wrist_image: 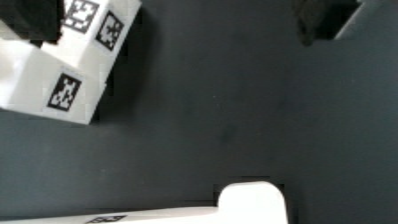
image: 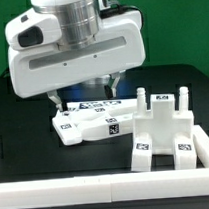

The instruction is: Assemble chair

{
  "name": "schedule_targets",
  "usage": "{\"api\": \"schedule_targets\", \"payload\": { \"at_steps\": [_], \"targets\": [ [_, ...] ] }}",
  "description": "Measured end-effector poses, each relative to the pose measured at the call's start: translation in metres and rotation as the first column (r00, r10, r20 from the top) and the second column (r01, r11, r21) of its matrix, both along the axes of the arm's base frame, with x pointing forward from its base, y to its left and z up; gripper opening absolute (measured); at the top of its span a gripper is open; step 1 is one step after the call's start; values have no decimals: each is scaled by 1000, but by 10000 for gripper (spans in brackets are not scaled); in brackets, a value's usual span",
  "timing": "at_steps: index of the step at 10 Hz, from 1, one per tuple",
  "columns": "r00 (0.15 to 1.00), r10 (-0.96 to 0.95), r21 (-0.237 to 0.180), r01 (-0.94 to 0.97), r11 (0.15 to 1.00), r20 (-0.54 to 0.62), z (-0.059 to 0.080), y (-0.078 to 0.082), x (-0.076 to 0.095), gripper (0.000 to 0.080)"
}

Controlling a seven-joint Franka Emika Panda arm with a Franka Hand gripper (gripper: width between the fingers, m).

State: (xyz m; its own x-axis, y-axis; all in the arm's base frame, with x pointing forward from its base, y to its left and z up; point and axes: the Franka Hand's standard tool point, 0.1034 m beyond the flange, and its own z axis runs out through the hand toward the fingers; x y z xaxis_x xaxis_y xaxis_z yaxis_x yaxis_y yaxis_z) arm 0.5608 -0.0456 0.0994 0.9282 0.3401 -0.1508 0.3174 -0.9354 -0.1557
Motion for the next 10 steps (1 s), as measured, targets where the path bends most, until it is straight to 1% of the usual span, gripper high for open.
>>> {"api": "schedule_targets", "payload": {
  "at_steps": [2, 3, 4, 5, 6, 7, 9, 10],
  "targets": [
    [993, 117, 22, -117, 993, 14, 0, 0, -1, 649],
    [963, 264, 34, -266, 963, 63, -1, 3, -8, 649],
    [926, 366, 37, -370, 928, 94, -5, 2, -25, 649],
    [889, 442, 30, -448, 893, 122, -11, 0, -38, 649],
    [851, 506, 21, -514, 858, 140, -13, -2, -40, 649],
    [832, 537, 20, -545, 838, 139, -13, -3, -40, 649],
    [760, 632, 26, -642, 766, 152, -14, -5, -41, 649],
    [740, 654, 26, -665, 746, 157, -14, -3, -42, 649]
  ]
}}
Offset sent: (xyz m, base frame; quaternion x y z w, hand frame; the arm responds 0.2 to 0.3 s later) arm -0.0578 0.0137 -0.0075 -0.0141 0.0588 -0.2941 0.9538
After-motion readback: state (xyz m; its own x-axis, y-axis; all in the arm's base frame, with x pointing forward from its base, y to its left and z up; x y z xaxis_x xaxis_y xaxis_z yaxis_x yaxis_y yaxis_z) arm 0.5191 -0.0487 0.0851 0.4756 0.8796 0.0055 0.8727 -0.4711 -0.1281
